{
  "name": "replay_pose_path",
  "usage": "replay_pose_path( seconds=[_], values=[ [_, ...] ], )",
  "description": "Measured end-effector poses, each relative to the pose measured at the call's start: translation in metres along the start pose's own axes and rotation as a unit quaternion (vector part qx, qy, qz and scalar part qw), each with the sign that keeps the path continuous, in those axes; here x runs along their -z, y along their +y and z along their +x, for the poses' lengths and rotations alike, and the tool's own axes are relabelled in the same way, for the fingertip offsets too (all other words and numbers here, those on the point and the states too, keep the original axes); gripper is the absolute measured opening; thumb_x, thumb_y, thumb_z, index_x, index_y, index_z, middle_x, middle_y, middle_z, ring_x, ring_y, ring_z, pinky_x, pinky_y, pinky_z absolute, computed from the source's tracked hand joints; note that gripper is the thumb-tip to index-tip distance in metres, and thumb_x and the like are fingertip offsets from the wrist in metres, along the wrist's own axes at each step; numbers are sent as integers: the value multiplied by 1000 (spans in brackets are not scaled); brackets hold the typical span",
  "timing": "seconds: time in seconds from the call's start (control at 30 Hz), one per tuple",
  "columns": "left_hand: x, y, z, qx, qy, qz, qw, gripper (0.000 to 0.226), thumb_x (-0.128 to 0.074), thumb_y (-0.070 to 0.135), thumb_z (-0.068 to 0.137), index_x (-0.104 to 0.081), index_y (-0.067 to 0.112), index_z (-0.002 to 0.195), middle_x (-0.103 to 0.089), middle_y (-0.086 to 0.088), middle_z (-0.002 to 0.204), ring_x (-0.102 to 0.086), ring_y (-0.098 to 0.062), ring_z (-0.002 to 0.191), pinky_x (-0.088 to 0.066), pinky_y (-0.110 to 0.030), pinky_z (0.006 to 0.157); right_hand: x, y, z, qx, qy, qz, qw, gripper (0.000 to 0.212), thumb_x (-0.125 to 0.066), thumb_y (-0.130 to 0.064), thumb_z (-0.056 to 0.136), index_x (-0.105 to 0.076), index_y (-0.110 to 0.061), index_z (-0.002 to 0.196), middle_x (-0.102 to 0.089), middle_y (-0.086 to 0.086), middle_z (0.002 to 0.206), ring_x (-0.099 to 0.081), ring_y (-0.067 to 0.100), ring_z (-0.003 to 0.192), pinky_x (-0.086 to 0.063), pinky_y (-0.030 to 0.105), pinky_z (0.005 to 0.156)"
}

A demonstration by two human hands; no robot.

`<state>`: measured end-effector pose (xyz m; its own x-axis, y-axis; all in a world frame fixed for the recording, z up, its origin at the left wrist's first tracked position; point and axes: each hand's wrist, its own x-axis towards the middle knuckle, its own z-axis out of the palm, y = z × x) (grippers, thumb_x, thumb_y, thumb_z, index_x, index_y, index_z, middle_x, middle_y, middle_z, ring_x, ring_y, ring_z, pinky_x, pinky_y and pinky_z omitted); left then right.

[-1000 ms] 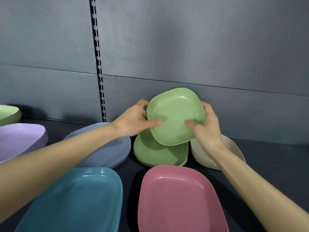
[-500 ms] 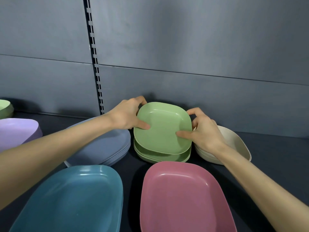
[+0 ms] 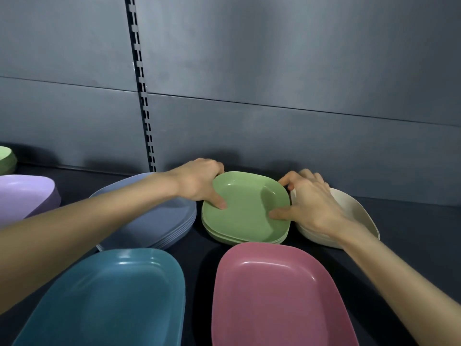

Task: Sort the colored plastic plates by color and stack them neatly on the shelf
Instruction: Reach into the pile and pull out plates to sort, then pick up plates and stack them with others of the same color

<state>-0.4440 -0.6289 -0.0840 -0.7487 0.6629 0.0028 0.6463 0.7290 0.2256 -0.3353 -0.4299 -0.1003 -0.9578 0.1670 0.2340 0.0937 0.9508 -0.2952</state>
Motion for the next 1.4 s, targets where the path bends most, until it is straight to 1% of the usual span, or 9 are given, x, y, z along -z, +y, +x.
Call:
replay_pose_path(
  seconds=[0.1,0.2,0.53,0.67,0.77,0.87,1.0,1.17,1.4],
  values=[
    [-1,-3,0,0,-29,-38,999,58,-83,42,63,-60,16,110,-64,6,96,-59,-14,87,-50,-30,79,0,0,0,0,-25,-4,1000,52,-78,-45,65,-56,-26,108,-40,-4,109,-33,19,106,-23,28,82],
    [-2,-3,0,-1,-29,-53,998,56,-83,39,64,-60,16,110,-65,8,93,-59,-12,84,-49,-25,75,-1,1,1,5,-28,2,1000,51,-78,-44,67,-56,-27,109,-38,-6,114,-32,19,110,-22,28,84],
    [-6,-3,-6,6,-24,-29,999,58,-79,42,69,-55,13,113,-61,4,99,-56,-16,92,-48,-32,82,-10,4,5,23,4,-1,1000,46,-75,-43,73,-60,-26,113,-39,-5,119,-30,19,115,-20,28,86],
    [-3,-3,-10,-9,-18,28,999,59,-75,49,71,-55,12,113,-58,-2,107,-55,-21,98,-47,-37,87,-7,2,3,34,-8,-14,999,47,-70,-47,78,-57,-29,119,-42,-3,123,-32,21,118,-22,29,89],
    [9,2,-15,-36,17,41,998,68,-70,49,76,-47,12,129,-53,-5,119,-52,-23,109,-44,-36,94,6,-1,3,40,-34,-4,999,55,-66,-43,82,-50,-21,130,-46,3,130,-40,24,121,-29,31,97],
    [30,19,-18,-76,69,53,993,63,-65,45,82,-45,15,134,-51,-6,126,-50,-23,117,-40,-36,100,33,-2,-2,47,-31,20,998,53,-66,-37,85,-49,-15,131,-48,7,133,-49,24,119,-35,26,96],
    [57,57,-25,-130,134,73,980,52,-60,43,86,-49,21,131,-50,-3,130,-46,-23,122,-37,-37,102,77,5,-14,36,26,-26,999,50,-65,-36,86,-51,-16,129,-49,8,134,-46,24,123,-36,29,98],
    [73,114,-38,-184,208,66,958,51,-59,40,87,-47,21,132,-51,-2,130,-44,-22,124,-36,-41,103,131,29,-49,17,102,-47,993,47,-66,-32,86,-52,-15,128,-47,6,133,-46,24,123,-38,32,100],
    [53,215,-50,-217,238,86,943,52,-54,43,89,-41,24,136,-48,2,133,-41,-20,127,-33,-38,103,188,101,-131,-23,153,-68,986,43,-63,-30,87,-51,-16,127,-45,3,129,-47,24,119,-41,40,98]
  ],
)
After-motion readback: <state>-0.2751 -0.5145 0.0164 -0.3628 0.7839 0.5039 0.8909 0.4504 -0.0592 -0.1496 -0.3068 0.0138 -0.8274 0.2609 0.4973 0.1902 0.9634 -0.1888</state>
